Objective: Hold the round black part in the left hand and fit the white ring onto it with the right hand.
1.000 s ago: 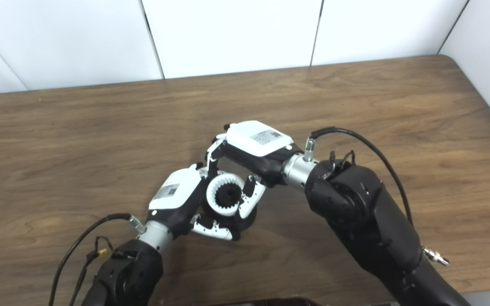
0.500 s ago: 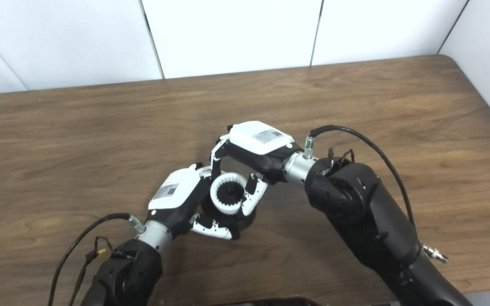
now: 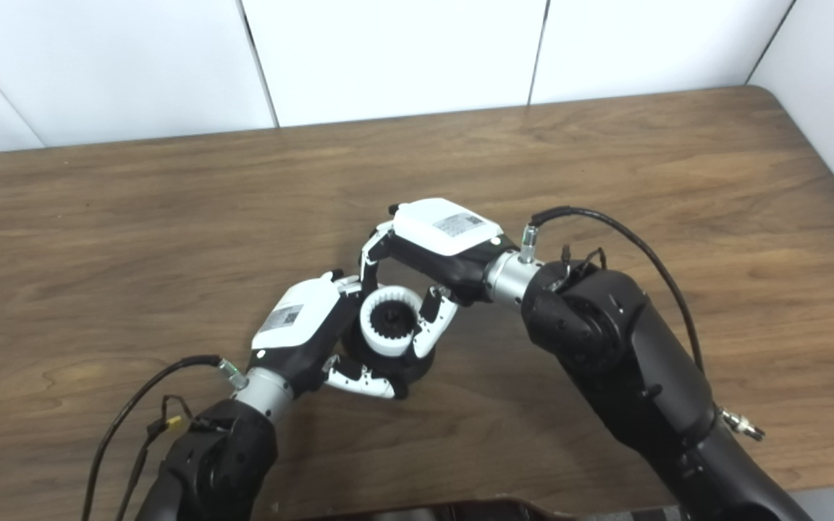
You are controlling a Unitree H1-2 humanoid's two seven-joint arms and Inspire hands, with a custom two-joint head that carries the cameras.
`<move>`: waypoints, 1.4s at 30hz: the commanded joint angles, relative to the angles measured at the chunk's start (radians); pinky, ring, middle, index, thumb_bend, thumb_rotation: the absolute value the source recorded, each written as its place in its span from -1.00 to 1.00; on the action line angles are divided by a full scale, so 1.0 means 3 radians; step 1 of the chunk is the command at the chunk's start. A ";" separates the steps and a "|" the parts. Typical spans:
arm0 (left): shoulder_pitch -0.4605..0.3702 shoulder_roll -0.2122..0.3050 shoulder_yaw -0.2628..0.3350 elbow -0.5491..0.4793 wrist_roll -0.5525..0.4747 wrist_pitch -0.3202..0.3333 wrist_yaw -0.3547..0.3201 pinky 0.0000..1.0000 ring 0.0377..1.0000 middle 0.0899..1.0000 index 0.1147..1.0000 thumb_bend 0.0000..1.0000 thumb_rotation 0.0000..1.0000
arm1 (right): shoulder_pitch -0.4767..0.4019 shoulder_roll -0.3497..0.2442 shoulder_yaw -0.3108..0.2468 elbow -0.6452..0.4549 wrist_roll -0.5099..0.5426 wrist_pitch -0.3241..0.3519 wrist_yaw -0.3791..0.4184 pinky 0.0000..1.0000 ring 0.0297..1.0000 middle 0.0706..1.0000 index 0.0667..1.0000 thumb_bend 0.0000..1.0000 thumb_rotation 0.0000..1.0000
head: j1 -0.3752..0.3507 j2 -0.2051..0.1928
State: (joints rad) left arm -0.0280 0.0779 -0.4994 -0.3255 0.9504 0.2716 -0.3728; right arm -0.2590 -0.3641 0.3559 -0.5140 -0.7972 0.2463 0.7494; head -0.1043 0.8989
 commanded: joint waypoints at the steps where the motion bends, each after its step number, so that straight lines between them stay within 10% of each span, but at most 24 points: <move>1: -0.0090 -0.0015 -0.0012 -0.0040 0.0062 -0.0021 0.0004 1.00 0.81 0.52 -0.18 0.05 -0.88 | -0.0096 -0.0070 -0.0062 -0.0033 -0.0072 0.0053 0.0038 1.00 0.78 0.58 0.25 0.97 -0.28 | -0.0005 0.0003; 33: -0.0114 0.0055 0.0012 0.0016 0.0194 0.0030 -0.0035 1.00 0.78 0.55 -0.14 0.04 -0.85 | -0.0576 -0.0061 -0.0297 -0.0598 0.0069 0.0622 0.0566 0.93 0.85 0.67 0.28 1.00 -0.06 | 0.0053 -0.0001; 36: -0.0180 0.0109 -0.0015 -0.0058 0.0307 0.0131 -0.0359 1.00 0.85 0.63 0.27 0.78 -0.52 | -0.0559 -0.0055 -0.0298 -0.0584 0.0064 0.0616 0.0540 0.94 0.85 0.67 0.28 1.00 -0.07 | 0.0054 -0.0006; 42: -0.0303 0.0163 -0.0044 -0.0126 0.0499 0.0263 -0.0867 1.00 0.94 0.78 0.72 1.00 -0.26 | -0.0529 -0.0036 -0.0322 -0.0577 0.0081 0.0618 0.0503 0.96 0.85 0.67 0.23 1.00 -0.07 | 0.0053 -0.0006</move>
State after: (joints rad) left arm -0.1141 0.1169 -0.5154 -0.3667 1.0613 0.3097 -0.5869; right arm -0.3891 -0.3695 0.2753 -0.6661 -0.7721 0.4286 0.9294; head -0.0874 0.8958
